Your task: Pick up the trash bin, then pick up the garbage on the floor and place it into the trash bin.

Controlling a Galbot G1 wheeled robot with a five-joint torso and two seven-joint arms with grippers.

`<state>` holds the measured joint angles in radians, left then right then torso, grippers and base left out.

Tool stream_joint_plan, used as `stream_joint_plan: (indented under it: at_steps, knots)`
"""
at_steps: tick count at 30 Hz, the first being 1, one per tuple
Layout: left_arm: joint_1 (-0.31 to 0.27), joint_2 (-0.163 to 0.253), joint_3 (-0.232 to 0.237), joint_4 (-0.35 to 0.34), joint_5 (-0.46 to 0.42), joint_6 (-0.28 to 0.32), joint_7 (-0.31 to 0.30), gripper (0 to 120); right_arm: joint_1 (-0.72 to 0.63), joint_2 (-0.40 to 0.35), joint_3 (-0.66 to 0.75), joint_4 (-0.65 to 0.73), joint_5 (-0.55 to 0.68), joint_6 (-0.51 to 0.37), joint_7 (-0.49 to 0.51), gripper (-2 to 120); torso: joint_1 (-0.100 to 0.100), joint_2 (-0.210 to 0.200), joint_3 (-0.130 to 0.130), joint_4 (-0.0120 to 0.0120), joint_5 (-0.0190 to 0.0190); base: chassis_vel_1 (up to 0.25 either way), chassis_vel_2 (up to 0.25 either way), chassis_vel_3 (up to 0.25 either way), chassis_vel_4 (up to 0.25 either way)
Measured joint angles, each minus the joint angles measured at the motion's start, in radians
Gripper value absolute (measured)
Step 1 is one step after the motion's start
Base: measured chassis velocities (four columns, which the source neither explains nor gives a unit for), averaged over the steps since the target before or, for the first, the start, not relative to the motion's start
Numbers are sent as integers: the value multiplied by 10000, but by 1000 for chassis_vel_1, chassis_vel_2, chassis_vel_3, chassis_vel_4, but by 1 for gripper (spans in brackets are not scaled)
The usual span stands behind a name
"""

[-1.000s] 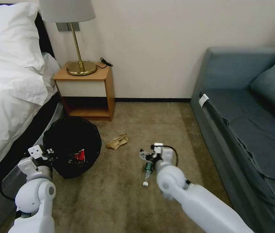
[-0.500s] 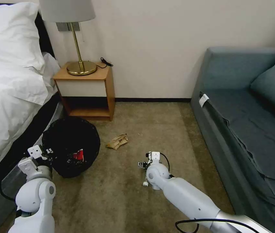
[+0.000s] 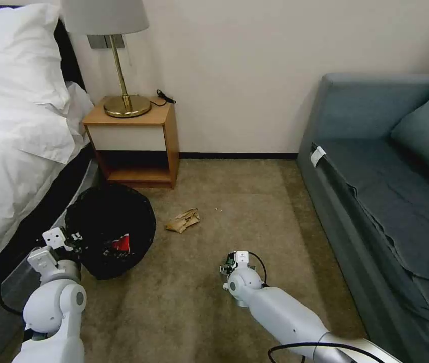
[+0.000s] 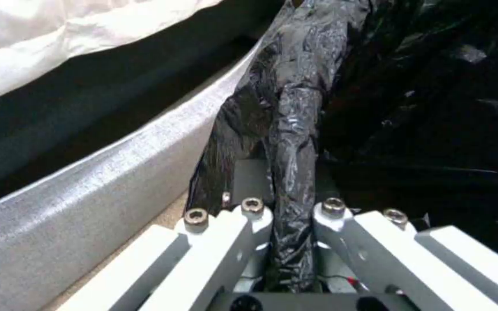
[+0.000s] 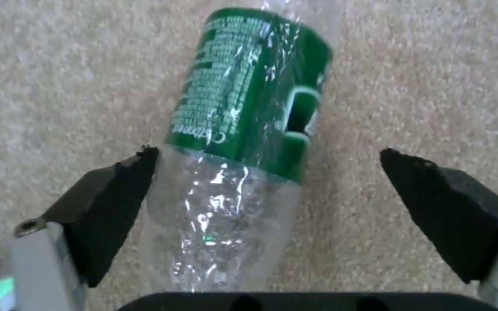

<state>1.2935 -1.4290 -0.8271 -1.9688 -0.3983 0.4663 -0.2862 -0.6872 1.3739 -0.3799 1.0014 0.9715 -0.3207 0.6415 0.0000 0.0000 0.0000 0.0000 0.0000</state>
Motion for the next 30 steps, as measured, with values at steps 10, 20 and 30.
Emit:
stream_joint_plan:
  at_steps: [10,20,30]
  knots:
    - [-43,-6,12,38,23,-27,-5,3,-193,25,50,-210,-422,218,-308,61,0,0,-1,0,0,0,0,0,0]
    - [-73,-41,38,85,76,-32,-7,3,-365,-279,15,406,-488,266,-298,32,0,0,0,0,0,0,0,0,0]
    - [-75,-109,270,134,267,-28,-6,3,79,-1429,93,5422,-41,1055,-338,25,0,-1,0,-2,-2,0,0,0,0]
